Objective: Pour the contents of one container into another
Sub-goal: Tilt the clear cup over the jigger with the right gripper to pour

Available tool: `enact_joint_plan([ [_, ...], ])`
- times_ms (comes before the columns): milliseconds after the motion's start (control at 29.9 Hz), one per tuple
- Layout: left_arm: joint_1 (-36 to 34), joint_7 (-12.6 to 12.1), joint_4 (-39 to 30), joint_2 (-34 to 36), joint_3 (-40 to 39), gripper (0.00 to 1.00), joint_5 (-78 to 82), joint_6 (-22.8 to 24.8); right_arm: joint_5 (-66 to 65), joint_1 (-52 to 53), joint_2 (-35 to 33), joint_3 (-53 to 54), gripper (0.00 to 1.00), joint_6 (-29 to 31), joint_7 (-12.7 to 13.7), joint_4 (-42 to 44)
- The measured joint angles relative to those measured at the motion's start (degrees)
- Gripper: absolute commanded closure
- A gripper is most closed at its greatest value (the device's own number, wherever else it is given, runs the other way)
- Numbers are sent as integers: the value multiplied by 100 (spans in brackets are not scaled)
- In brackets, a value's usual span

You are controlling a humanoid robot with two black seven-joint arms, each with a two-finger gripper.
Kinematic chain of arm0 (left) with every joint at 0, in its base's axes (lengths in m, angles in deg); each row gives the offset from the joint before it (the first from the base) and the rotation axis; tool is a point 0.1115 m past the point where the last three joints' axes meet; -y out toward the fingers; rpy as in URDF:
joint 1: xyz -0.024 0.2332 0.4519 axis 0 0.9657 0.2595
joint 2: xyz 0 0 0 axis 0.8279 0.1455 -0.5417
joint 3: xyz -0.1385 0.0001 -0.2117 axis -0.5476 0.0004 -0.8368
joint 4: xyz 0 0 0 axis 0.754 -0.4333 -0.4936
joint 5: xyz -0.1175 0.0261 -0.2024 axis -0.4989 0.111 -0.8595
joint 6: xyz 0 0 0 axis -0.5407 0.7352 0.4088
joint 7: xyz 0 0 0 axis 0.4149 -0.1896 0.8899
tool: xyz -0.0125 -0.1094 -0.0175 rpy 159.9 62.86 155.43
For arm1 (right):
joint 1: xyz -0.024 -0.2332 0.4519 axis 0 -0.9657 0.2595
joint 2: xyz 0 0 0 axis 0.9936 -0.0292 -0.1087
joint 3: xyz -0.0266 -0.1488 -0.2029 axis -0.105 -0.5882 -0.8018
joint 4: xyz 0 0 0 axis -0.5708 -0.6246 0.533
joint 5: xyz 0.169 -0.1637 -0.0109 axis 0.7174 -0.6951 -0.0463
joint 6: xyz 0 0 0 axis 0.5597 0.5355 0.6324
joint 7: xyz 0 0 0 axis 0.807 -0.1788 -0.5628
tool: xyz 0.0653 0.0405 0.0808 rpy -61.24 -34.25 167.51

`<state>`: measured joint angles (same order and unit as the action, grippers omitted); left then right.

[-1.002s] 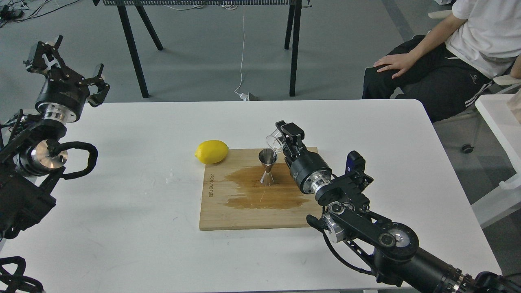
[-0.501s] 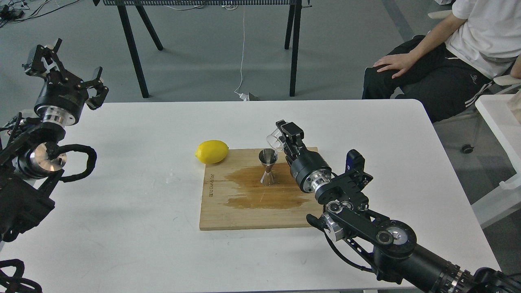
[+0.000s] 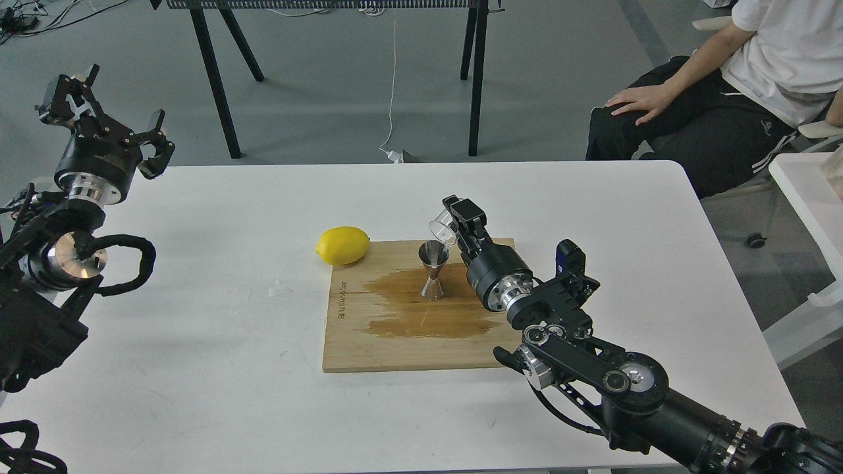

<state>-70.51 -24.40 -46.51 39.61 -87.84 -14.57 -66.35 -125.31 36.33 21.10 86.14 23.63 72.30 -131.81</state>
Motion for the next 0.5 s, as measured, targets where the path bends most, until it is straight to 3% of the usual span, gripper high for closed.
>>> enact_joint_plan([
  [501, 5, 26, 0, 86, 6, 0, -9, 6, 63, 28, 0, -8, 67, 49, -183, -16],
])
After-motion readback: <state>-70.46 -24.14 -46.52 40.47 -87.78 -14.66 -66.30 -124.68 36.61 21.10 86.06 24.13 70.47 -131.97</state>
